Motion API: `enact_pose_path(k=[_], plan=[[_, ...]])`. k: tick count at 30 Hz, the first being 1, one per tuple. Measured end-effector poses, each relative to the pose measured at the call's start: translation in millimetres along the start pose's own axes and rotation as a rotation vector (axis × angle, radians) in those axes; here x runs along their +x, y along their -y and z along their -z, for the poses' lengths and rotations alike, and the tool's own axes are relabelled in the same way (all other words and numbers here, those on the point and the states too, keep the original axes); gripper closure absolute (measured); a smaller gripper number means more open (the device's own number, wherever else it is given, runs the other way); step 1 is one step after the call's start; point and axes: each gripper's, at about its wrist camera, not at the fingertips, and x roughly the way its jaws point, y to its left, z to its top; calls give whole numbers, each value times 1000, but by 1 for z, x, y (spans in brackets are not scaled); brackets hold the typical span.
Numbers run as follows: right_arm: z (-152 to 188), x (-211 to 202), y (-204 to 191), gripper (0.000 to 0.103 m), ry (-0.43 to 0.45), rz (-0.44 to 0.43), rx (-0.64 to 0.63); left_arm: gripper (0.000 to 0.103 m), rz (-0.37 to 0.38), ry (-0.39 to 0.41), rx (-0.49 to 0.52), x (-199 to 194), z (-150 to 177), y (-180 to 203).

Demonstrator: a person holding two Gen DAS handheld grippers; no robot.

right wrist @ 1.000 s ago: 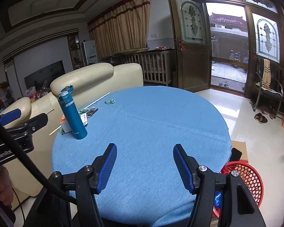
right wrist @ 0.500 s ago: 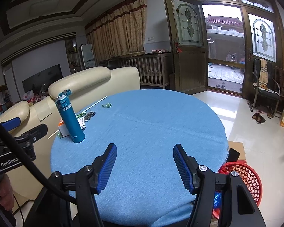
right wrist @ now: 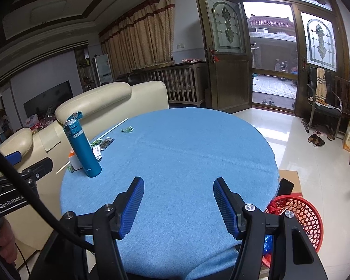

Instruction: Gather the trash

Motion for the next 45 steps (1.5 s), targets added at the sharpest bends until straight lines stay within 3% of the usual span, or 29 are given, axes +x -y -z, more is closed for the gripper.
enact_pose_path(k=[45], plan=[[6, 8, 1, 37, -34, -17, 9, 9, 11, 0, 20, -4, -2, 8]])
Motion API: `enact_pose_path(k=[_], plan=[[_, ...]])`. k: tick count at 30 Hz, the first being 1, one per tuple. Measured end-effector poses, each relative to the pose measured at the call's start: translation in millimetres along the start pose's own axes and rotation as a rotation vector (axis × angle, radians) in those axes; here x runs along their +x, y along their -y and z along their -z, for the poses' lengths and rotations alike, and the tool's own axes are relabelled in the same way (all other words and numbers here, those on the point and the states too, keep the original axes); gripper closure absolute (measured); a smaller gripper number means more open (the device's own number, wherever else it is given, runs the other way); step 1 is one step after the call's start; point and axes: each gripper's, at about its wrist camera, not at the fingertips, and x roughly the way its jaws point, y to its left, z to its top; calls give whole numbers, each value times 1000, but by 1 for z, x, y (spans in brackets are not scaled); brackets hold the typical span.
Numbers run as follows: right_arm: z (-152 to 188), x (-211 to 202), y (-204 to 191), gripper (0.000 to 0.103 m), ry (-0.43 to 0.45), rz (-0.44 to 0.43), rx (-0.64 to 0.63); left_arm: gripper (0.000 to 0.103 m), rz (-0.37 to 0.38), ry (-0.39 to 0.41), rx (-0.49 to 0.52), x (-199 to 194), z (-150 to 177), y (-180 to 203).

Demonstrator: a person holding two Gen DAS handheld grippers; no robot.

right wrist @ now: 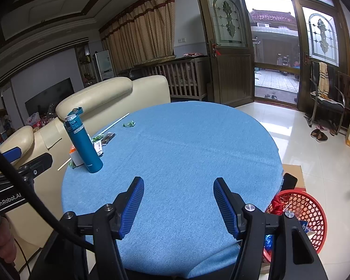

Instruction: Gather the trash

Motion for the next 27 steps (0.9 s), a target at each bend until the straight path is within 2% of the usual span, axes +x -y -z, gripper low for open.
enact_pose_path(k=[27], plan=[[0, 2, 2, 37, -8, -1, 9, 9, 8, -7, 8, 0, 2, 4]])
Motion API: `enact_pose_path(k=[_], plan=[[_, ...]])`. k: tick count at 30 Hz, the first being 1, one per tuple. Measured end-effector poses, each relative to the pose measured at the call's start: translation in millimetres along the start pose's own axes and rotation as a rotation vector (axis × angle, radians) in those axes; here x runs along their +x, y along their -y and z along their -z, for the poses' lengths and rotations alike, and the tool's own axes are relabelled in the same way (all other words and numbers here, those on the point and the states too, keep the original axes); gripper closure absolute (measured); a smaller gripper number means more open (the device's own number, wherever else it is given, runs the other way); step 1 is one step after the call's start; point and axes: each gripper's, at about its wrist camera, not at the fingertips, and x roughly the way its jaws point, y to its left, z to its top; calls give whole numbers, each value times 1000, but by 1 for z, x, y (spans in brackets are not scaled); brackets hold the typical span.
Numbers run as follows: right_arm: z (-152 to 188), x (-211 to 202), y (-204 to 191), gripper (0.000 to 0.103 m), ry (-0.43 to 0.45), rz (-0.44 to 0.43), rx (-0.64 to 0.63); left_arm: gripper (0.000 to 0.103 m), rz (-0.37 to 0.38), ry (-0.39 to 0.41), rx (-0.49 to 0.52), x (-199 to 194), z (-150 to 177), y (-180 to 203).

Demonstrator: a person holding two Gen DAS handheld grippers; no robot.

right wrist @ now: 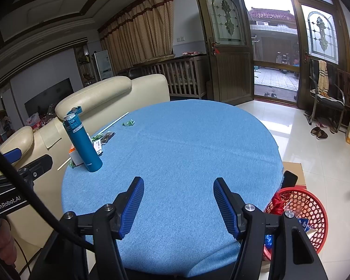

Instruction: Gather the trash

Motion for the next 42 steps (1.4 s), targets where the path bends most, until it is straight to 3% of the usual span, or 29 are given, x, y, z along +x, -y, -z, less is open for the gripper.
enact_pose_path(k=[42], plan=[[4, 1, -1, 37, -8, -1, 6, 9, 7, -6, -1, 0, 2, 1]])
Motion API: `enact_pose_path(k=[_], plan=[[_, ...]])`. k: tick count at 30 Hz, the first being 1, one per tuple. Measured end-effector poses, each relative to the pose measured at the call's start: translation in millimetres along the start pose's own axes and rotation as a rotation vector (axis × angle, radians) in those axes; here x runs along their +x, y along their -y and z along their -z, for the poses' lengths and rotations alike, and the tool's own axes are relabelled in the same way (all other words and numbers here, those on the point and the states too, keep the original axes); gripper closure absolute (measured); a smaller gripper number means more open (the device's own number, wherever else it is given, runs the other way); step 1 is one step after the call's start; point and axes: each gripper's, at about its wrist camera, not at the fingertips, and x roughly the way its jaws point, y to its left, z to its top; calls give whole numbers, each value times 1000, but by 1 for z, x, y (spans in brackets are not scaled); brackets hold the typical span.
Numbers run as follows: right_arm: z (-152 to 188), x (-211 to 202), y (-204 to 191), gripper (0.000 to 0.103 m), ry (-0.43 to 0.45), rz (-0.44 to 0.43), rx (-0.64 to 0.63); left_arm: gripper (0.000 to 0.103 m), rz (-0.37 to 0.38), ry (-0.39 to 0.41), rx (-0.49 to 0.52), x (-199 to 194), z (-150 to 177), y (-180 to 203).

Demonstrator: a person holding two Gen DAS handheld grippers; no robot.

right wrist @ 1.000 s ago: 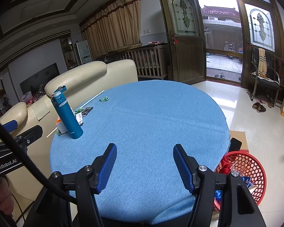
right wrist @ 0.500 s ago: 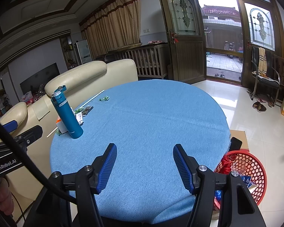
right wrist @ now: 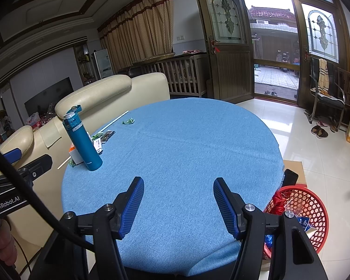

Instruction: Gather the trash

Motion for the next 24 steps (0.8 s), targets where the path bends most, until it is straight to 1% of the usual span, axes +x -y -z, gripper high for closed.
enact_pose_path(k=[24], plan=[[-1, 0, 1, 37, -1, 2, 1, 9, 6, -5, 4, 0, 0, 3]])
